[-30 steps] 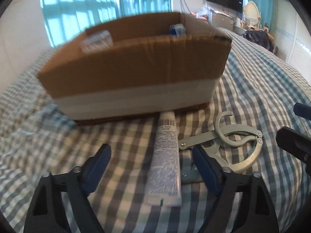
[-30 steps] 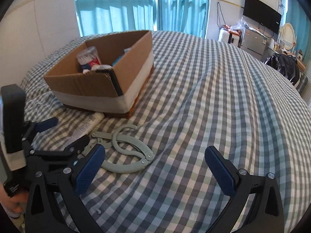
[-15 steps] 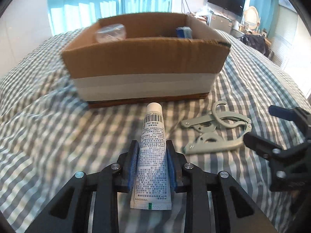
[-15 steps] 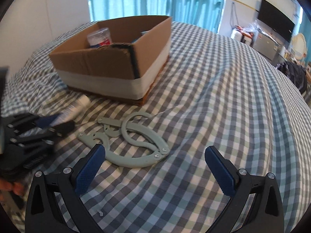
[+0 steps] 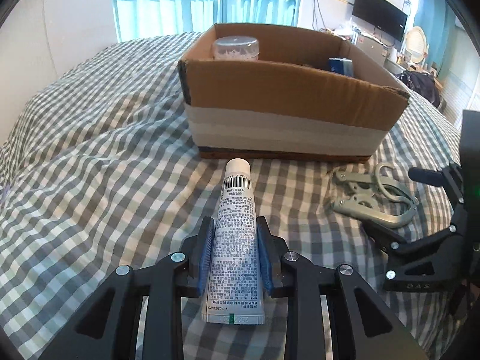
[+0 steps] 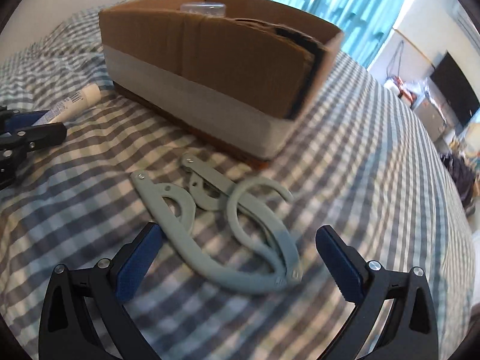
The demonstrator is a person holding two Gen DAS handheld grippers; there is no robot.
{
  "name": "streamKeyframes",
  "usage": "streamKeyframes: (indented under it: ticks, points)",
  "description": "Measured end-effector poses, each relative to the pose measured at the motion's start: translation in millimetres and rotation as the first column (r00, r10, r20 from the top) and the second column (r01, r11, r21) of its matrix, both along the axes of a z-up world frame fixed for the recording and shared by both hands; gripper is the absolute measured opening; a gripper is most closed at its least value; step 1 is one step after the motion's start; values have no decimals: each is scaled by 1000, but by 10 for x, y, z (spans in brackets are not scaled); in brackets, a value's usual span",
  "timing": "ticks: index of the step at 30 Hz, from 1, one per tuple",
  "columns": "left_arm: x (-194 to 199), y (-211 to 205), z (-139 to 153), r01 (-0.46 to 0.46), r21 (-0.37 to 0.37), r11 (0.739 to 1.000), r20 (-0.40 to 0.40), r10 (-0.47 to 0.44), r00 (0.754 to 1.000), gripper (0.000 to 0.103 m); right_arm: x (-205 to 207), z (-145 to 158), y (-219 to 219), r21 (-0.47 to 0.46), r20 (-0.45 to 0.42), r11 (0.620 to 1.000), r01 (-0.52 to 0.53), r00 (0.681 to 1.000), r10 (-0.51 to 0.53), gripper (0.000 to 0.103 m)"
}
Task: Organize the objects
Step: 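Grasp the toothpaste tube with the left gripper while the right grasps the grey hanger clip, then place toothpaste tube and hanger clip into the box and release both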
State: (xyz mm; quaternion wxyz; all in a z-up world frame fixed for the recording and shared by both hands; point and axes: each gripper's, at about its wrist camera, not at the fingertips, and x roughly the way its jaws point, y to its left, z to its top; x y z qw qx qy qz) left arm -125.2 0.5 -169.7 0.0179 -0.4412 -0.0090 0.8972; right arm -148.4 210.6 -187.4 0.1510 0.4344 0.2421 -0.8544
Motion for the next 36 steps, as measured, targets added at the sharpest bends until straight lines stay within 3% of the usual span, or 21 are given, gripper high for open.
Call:
streamKeyframes:
  ticks: [2, 4, 6, 8, 14, 18, 21, 36]
  points:
    - [-14, -23, -38, -1, 6, 1000, 7, 1, 1000, 28, -68, -42, -28, -2, 19, 1000, -9, 1000, 9, 103]
    - [-35, -34, -61, -2, 9, 1000, 11, 2, 1000, 28, -131, -59, -21, -41, 53, 999, -2, 999, 4, 95]
    - [-31, -52, -55, -12, 10, 1000, 3, 12, 1000, 28, -122, -8, 21, -82, 78, 995, 50, 996, -43, 67]
    - [-39, -64, -56, -11, 15, 1000, 3, 11, 1000, 28, -36, 46, 50, -93, 77, 992, 83, 994, -76, 59]
    - [29, -57, -18, -8, 18, 1000, -7, 8, 1000, 28, 310, 209, 44, -127, 52, 990, 63, 997, -57, 57]
    - [129, -27, 76, -4, 23, 1000, -29, 5, 1000, 28, 542, 358, 27, -211, 38, 973, 91, 996, -85, 57]
    - [216, 1, 173, -2, 33, 999, -52, 3, 999, 28, 649, 431, 23, -224, 2, 968, 112, 993, -114, 57]
    - [551, -39, 884, -14, 36, 999, -194, 20, 981, 28, 1020, 1154, 267, -345, -131, 924, 165, 966, -222, 57]
